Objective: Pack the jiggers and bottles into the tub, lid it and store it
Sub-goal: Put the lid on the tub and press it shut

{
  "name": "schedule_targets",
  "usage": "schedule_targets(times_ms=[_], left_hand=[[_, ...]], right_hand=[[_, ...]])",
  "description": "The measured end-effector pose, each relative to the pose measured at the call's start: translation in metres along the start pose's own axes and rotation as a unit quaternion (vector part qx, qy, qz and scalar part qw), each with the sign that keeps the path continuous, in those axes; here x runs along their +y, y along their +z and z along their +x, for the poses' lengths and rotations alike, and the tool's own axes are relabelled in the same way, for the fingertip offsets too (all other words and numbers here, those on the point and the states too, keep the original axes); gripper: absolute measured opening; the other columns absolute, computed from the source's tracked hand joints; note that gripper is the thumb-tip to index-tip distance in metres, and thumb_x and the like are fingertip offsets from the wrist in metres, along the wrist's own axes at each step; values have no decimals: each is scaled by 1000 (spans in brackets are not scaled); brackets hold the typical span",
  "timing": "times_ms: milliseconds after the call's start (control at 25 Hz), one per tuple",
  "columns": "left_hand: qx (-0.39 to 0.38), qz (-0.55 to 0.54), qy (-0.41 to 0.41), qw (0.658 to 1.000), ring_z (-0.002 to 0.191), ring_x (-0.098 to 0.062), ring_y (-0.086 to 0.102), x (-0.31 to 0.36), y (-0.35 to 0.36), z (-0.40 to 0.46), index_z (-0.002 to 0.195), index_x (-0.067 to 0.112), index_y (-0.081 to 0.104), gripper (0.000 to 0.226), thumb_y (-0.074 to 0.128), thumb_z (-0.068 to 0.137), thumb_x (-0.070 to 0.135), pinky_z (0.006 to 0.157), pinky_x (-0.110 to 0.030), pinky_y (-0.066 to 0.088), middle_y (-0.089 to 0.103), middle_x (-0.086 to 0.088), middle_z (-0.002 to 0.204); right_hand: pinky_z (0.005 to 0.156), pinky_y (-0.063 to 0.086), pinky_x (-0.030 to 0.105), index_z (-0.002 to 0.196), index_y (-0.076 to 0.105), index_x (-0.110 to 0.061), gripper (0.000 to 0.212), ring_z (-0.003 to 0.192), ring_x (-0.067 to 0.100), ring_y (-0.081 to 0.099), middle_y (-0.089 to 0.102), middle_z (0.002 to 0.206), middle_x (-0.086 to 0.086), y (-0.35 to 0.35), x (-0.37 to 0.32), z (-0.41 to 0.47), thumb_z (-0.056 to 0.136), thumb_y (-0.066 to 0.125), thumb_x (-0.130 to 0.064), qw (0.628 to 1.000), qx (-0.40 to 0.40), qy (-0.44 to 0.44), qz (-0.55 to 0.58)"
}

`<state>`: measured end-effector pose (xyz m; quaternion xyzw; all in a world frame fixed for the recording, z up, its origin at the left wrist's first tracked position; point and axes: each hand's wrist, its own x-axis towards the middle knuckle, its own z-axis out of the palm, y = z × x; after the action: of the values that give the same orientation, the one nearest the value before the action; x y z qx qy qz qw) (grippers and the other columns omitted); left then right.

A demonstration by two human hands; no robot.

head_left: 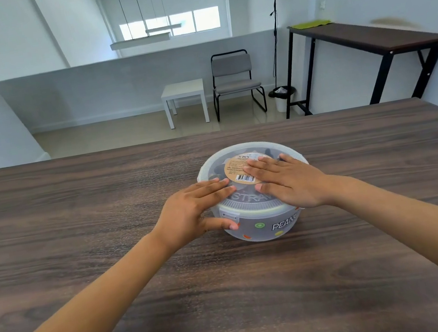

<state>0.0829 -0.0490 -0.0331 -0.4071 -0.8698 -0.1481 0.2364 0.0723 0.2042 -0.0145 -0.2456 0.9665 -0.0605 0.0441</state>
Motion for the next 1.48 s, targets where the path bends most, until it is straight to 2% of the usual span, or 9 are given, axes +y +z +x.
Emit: schedule_targets(times_ms=[240, 480, 840, 1080, 1320, 1480], left_hand=[[42, 62, 56, 996, 107, -22, 67, 0, 6, -1, 112, 10, 70, 62, 62, 69, 55, 86, -39, 58, 70, -6, 115], [-8, 66, 91, 994, 115, -24, 62, -9, 1, -1, 122, 10, 63, 60, 61, 77, 49, 89, -41, 56, 65, -7, 125], [22, 105, 123, 987, 108, -24, 66, -6, 1, 0, 114, 5, 68, 59, 48, 85, 52, 82, -39, 59, 70, -8, 116], [-20, 90, 122, 988, 119, -27, 59, -9, -4, -1, 125, 4, 59, 56, 49, 87, 44, 95, -43, 52, 62, -10, 128], [12, 112, 143, 983, 110, -23, 65, -12, 0, -1, 118, 5, 65, 55, 52, 86, 48, 88, -40, 57, 68, -8, 120], [7, 132, 149, 980, 107, -24, 67, -7, -2, -2, 116, 3, 66, 55, 50, 88, 47, 85, -39, 58, 69, -10, 118]], right_hand=[[120, -6, 38, 148, 4, -34, 54, 144, 5, -8, -2, 158, -13, -1, 0, -1, 97, 17, -47, 1000, -12, -2, 3], [120, -6, 38, 147, 4, -36, 54, 144, 4, -7, -2, 158, -13, -2, 0, -2, 96, 17, -47, 1000, -15, -2, 6], [119, -7, 37, 147, 3, -36, 54, 144, 4, -7, -2, 158, -15, 2, 4, 0, 96, 16, -47, 1000, -10, -11, 5], [120, -6, 38, 147, 4, -37, 53, 144, 4, -6, -2, 158, -15, 0, 2, 0, 97, 16, -47, 1000, -9, -13, 9], [120, -5, 37, 148, 5, -34, 53, 145, 6, -5, -1, 158, -13, 1, 2, -1, 97, 16, -45, 1000, -10, -18, 10], [120, -4, 36, 148, 6, -33, 52, 145, 6, -4, 0, 158, -12, 1, 1, -2, 98, 17, -43, 1000, -12, -20, 3]])
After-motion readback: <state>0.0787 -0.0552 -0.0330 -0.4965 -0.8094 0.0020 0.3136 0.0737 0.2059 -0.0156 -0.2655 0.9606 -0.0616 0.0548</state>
